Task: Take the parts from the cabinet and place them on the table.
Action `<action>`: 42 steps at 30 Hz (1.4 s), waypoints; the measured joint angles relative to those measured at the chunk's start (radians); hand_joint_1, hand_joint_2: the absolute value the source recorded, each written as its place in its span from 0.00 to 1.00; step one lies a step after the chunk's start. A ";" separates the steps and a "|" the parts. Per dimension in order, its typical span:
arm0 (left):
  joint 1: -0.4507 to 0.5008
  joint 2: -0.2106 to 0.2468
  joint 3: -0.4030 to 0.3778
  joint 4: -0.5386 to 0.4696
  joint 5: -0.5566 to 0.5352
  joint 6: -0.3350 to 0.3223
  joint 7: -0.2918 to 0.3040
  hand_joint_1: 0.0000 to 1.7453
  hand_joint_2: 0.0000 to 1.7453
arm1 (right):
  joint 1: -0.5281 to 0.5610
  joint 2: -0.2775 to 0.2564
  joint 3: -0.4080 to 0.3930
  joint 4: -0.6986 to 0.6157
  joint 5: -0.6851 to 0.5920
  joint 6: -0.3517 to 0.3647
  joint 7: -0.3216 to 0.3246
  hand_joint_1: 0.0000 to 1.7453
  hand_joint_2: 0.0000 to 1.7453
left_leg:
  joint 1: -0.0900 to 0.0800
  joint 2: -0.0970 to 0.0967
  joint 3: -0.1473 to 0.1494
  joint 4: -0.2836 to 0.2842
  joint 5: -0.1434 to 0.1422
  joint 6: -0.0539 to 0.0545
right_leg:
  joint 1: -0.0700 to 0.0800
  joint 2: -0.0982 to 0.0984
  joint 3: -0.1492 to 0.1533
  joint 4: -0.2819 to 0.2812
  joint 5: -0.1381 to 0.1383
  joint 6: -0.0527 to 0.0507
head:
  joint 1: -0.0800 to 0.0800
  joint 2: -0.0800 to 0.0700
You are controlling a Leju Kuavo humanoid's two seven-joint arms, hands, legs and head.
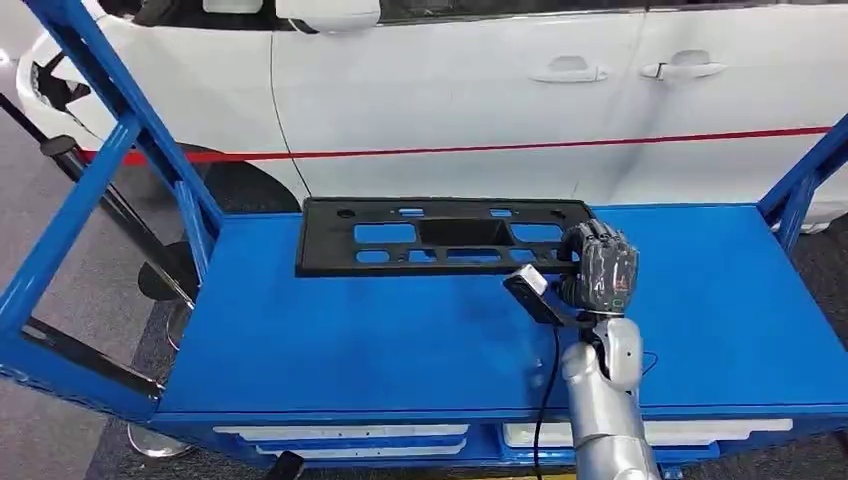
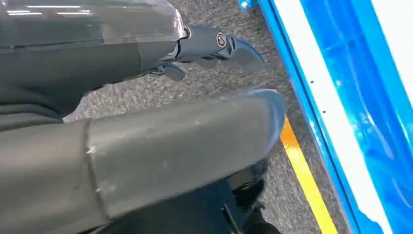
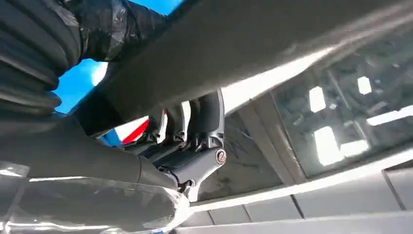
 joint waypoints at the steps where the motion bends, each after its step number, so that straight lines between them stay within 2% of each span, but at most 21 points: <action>1: 0.002 0.000 0.000 0.000 0.000 0.003 -0.003 0.00 0.00 | 0.003 0.004 0.000 -0.011 -0.012 0.000 -0.021 1.00 1.00 | 0.001 0.000 -0.021 0.032 0.003 0.000 | 0.001 0.001 0.001 0.000 -0.001 0.000 | 0.000 0.000; 3: 0.003 -0.003 0.000 0.000 0.000 0.020 -0.020 0.00 0.00 | 0.017 0.021 -0.001 -0.074 -0.048 0.000 -0.094 1.00 1.00 | 0.001 0.000 0.001 -0.039 0.070 0.004 | 0.002 0.003 0.006 0.002 -0.007 0.001 | 0.000 0.000; 5: 0.003 -0.008 0.000 0.000 0.008 0.034 -0.040 0.00 0.00 | 0.046 0.045 0.014 -0.193 -0.077 0.000 -0.145 1.00 1.00 | 0.000 0.000 0.080 -0.216 0.167 0.017 | 0.003 0.004 0.016 0.003 -0.016 0.005 | 0.000 0.000; 7: 0.009 -0.010 0.002 0.000 0.020 0.034 -0.050 0.00 0.00 | 0.100 0.060 0.067 -0.343 -0.082 0.000 -0.145 1.00 1.00 | -0.010 -0.001 0.108 -0.273 0.151 0.027 | 0.008 0.003 0.016 0.005 -0.020 0.015 | 0.000 0.000; 9: 0.021 -0.010 0.005 0.000 0.031 0.029 -0.063 0.00 0.00 | 0.153 0.069 0.121 -0.455 -0.066 0.000 -0.146 1.00 1.00 | -0.013 -0.001 0.107 -0.269 0.146 0.031 | 0.005 0.001 0.018 -0.002 -0.021 0.024 | 0.000 0.000; 12: 0.040 -0.014 0.009 0.000 0.036 0.019 -0.088 0.00 0.00 | 0.210 0.067 0.194 -0.609 -0.036 0.000 -0.183 1.00 1.00 | -0.003 0.001 0.130 -0.296 0.152 0.044 | 0.004 0.001 0.015 0.029 -0.046 0.039 | 0.001 0.000; 15: 0.044 -0.016 0.012 0.001 0.042 0.019 -0.103 0.00 0.00 | 0.236 0.064 0.229 -0.718 -0.027 0.001 -0.196 1.00 1.00 | -0.005 0.001 0.133 -0.294 0.146 0.056 | 0.004 0.001 -0.088 0.216 -0.134 0.044 | 0.000 0.000; 16: 0.047 -0.016 0.013 0.001 0.045 0.019 -0.111 0.00 1.00 | 0.245 0.063 0.239 -0.752 -0.032 0.003 -0.196 1.00 1.00 | -0.005 0.001 0.134 -0.294 0.144 0.057 | 0.004 0.001 -0.128 0.278 -0.145 0.045 | 0.001 0.000; 18: 0.050 -0.017 0.014 0.001 0.048 0.016 -0.121 0.00 1.00 | 0.247 0.062 0.256 -0.794 -0.047 0.005 -0.196 1.00 1.00 | -0.005 0.001 0.137 -0.291 0.140 0.055 | 0.004 0.001 -0.121 0.238 -0.091 0.044 | 0.001 0.000; 20: 0.050 -0.020 0.015 0.001 0.049 0.015 -0.125 0.00 1.00 | 0.247 0.062 0.273 -0.831 -0.055 0.005 -0.196 1.00 1.00 | -0.005 -0.001 0.144 -0.287 0.133 0.051 | 0.003 0.000 -0.045 0.080 -0.003 0.039 | 0.001 0.000; 21: 0.050 -0.023 0.015 0.001 0.048 0.014 -0.125 0.00 1.00 | 0.246 0.062 0.285 -0.852 -0.057 0.005 -0.196 1.00 1.00 | -0.006 -0.001 0.144 -0.284 0.129 0.046 | 0.004 0.000 -0.014 0.014 0.008 0.033 | 0.001 0.000; 25: 0.052 -0.023 0.018 0.001 0.051 0.010 -0.127 0.00 1.00 | 0.246 0.062 0.320 -0.909 -0.081 0.005 -0.196 1.00 1.00 | -0.009 -0.001 0.145 -0.281 0.123 0.026 | 0.013 0.004 -0.009 0.002 0.003 0.018 | 0.001 0.000; 27: 0.052 -0.023 0.019 0.001 0.053 0.008 -0.127 0.00 1.00 | 0.246 0.062 0.333 -0.930 -0.081 0.005 -0.196 1.00 1.00 | -0.006 -0.001 0.139 -0.257 0.102 0.014 | 0.004 0.001 0.002 -0.011 0.008 0.008 | 0.001 0.000; 30: 0.053 -0.023 0.019 0.001 0.037 0.040 -0.115 0.00 1.00 | 0.245 0.062 0.353 -0.942 -0.082 0.006 -0.196 1.00 1.00 | 0.000 0.000 0.048 -0.065 0.000 0.001 | 0.005 -0.001 0.004 -0.011 0.005 -0.001 | 0.000 0.000; 31: 0.054 -0.023 0.019 0.001 0.031 0.054 -0.111 0.00 1.00 | 0.246 0.062 0.358 -0.942 -0.084 0.006 -0.196 1.00 1.00 | 0.002 0.000 0.013 0.002 -0.021 -0.003 | 0.005 -0.001 0.004 -0.011 0.005 -0.001 | 0.000 0.000; 32: 0.054 -0.023 0.019 0.001 0.028 0.062 -0.109 0.00 1.00 | 0.247 0.062 0.362 -0.942 -0.086 0.005 -0.196 1.00 1.00 | 0.002 0.000 0.001 0.022 -0.013 -0.005 | 0.005 -0.001 0.005 -0.010 0.004 -0.001 | 0.000 0.000; 33: 0.054 -0.023 0.019 0.001 0.027 0.066 -0.109 0.00 1.00 | 0.247 0.062 0.365 -0.942 -0.090 0.006 -0.196 1.00 1.00 | 0.003 0.000 0.013 -0.009 0.017 -0.004 | 0.005 0.000 0.006 -0.009 0.003 -0.001 | 0.000 0.000; 35: 0.052 -0.023 0.019 0.001 0.028 0.068 -0.111 0.00 1.00 | 0.247 0.062 0.372 -0.946 -0.095 0.006 -0.196 1.00 1.00 | 0.004 0.000 0.100 -0.188 0.113 0.002 | 0.004 0.002 0.011 -0.007 0.000 0.003 | 0.000 0.000; 36: 0.051 -0.023 0.019 0.001 0.028 0.069 -0.112 0.00 1.00 | 0.246 0.062 0.375 -0.947 -0.095 0.006 -0.196 1.00 1.00 | 0.003 0.001 0.137 -0.266 0.134 0.008 | 0.004 0.002 0.013 -0.007 -0.002 0.006 | 0.000 0.000; 40: 0.049 -0.023 0.019 0.001 0.028 0.069 -0.114 0.00 1.00 | 0.246 0.062 0.380 -0.949 -0.095 0.006 -0.196 1.00 1.00 | -0.009 -0.001 0.144 -0.280 0.126 0.026 | 0.005 0.001 0.016 -0.012 0.000 0.028 | 0.000 0.000; 42: 0.049 -0.024 0.019 0.001 0.035 0.068 -0.114 0.00 1.00 | 0.246 0.061 0.383 -0.951 -0.096 0.006 -0.196 1.00 1.00 | 0.001 0.001 0.158 -0.302 0.138 0.041 | 0.005 0.001 0.018 0.001 -0.012 0.039 | 0.000 0.000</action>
